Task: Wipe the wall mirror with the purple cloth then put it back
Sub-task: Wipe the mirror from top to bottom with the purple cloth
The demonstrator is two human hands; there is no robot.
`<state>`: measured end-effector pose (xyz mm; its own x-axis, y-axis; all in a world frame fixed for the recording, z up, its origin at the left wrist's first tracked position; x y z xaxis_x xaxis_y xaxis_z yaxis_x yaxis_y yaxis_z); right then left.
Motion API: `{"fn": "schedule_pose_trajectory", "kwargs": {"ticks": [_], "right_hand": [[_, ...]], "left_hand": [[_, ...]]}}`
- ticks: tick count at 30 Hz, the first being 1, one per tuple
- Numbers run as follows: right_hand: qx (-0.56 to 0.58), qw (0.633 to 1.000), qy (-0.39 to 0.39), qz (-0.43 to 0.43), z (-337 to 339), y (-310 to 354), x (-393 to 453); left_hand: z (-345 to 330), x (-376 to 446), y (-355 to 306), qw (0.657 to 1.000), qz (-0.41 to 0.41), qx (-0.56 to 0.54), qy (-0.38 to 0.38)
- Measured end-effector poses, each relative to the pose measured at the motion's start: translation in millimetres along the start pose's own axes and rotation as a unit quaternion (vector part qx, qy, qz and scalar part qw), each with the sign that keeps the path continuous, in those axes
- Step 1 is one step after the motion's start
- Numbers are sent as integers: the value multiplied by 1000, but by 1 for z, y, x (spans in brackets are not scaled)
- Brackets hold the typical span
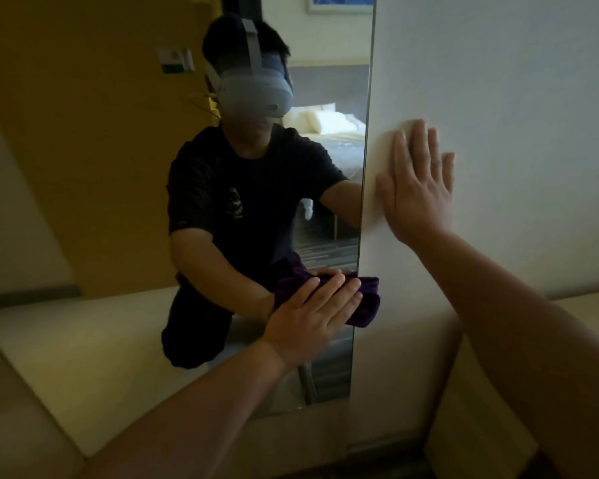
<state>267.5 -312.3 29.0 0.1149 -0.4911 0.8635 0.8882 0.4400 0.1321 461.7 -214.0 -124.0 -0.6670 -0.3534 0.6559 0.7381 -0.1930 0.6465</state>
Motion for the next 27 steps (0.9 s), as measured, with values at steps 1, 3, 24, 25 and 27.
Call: {"fn": "schedule_pose_trajectory", "kwargs": {"ticks": [1, 3, 24, 25, 27], "right_hand": [[-3, 1000, 6, 3, 2, 0, 0], [3, 1000, 18, 4, 9, 2, 0], [142, 969, 33, 198, -36, 227, -185], [124, 971, 36, 200, -41, 232, -188], [94, 974, 39, 204, -50, 243, -194]], "left_hand": [[4, 0, 2, 1000, 1, -10, 10], [14, -1, 9, 999, 2, -32, 29], [162, -208, 149, 965, 257, 23, 46], [163, -216, 154, 964, 262, 30, 36], [164, -233, 162, 961, 274, 44, 16]]}}
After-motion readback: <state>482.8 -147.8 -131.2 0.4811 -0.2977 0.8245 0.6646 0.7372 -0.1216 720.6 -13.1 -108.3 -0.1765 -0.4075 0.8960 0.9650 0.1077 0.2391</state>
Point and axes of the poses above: each hand's wrist, its own x-axis towards the middle knuckle, its own z-axis out of the back of the hand, y = z × x, the point moved 1 cm from there along x, towards the middle knuckle, and after that the axes turned 9 degrees about -y, right-handed, at the moved point
